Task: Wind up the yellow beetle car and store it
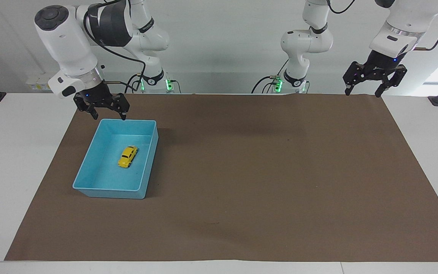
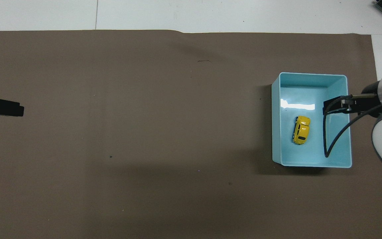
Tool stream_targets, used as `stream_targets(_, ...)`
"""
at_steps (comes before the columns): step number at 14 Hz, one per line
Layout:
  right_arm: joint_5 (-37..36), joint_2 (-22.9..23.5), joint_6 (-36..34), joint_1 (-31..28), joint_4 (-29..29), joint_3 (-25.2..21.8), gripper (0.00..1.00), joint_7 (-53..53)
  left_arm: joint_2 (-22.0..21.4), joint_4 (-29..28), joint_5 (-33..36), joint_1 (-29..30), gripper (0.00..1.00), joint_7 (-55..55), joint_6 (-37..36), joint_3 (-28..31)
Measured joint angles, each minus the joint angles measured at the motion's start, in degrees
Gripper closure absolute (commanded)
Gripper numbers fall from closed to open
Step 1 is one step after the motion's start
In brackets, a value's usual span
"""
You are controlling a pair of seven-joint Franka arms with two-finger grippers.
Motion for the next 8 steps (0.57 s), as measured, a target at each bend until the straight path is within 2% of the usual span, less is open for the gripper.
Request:
stream_targets(3, 0.0, -0.2, -2.7, 0.0, 2.4, 0.0, 0.00, 0.0, 0.0, 0.0, 0.0, 0.0, 0.00, 0.0, 0.0, 0.0)
stream_targets(8, 0.0, -0.2, -2.9, 0.0, 2.7, 0.0, 0.00, 0.0, 0.0, 0.0, 0.0, 0.0, 0.00, 0.0, 0.0, 0.0)
